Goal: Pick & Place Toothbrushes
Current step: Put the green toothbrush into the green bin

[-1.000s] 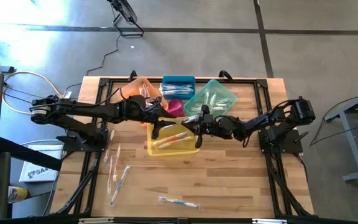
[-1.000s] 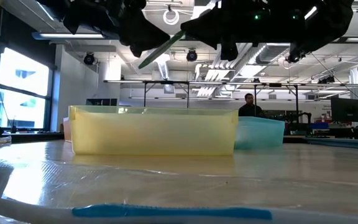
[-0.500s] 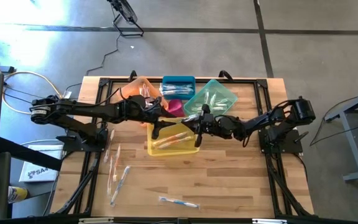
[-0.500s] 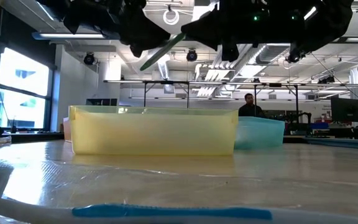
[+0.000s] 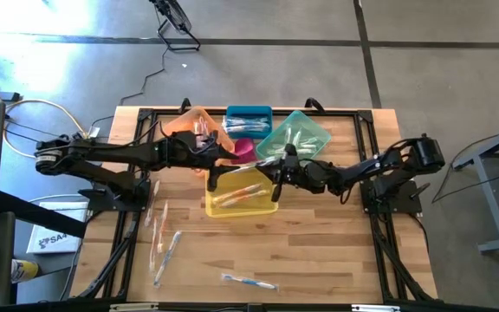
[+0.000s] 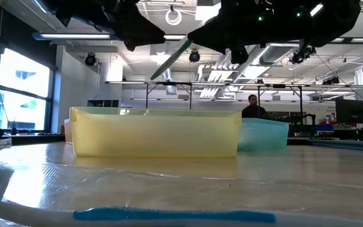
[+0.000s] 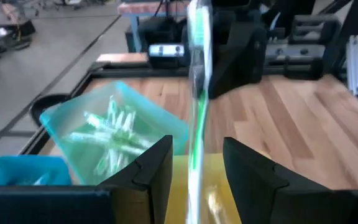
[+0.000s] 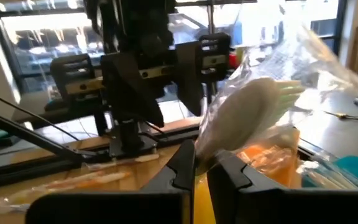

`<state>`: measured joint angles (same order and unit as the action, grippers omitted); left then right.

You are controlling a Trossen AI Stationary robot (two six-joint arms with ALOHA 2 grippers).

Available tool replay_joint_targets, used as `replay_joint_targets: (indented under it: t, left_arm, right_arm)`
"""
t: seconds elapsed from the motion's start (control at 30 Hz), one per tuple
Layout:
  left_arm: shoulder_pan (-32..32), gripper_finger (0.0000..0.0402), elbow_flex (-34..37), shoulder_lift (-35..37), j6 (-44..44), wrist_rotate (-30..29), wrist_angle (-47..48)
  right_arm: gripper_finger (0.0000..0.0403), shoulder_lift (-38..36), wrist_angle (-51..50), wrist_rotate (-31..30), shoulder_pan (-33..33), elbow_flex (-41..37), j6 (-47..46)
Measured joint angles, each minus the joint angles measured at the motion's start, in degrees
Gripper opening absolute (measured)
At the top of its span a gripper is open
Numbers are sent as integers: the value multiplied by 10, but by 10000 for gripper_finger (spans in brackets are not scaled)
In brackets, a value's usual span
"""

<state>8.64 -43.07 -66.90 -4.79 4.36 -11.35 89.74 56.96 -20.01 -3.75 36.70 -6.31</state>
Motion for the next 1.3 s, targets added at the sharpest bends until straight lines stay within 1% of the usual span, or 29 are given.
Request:
replay_joint_targets:
  t: [0.17,0.43,0.53,0.63,0.73,0.9,0.97,1.03,1.23,1.3]
  left_arm:
    - [0,139,0,21,4,-9,62]
    - [0,139,0,22,7,-9,80]
    - [0,139,0,22,7,-9,86]
    - [0,139,0,22,7,-9,86]
    - [0,139,0,22,7,-9,86]
    - [0,139,0,22,8,-9,85]
    - [0,139,0,22,8,-9,85]
    - [0,139,0,22,8,-9,85]
    - [0,139,0,21,9,-9,85]
    - [0,139,0,21,9,-9,85]
  right_arm:
    - [15,-44,-95,-72,0,0,-1]
    - [15,-137,-268,-154,4,0,-12]
    - [15,-185,-344,-163,17,0,-25]
    - [15,-236,-425,-162,47,0,-50]
    - [15,-286,-483,-137,87,-8,-74]
    - [15,-330,-462,-26,157,-57,-98]
    - [15,-332,-433,5,181,-80,-118]
    - [15,-331,-411,22,202,-105,-135]
    - [15,-302,-342,40,240,-158,-182]
    - [15,-290,-311,57,249,-167,-195]
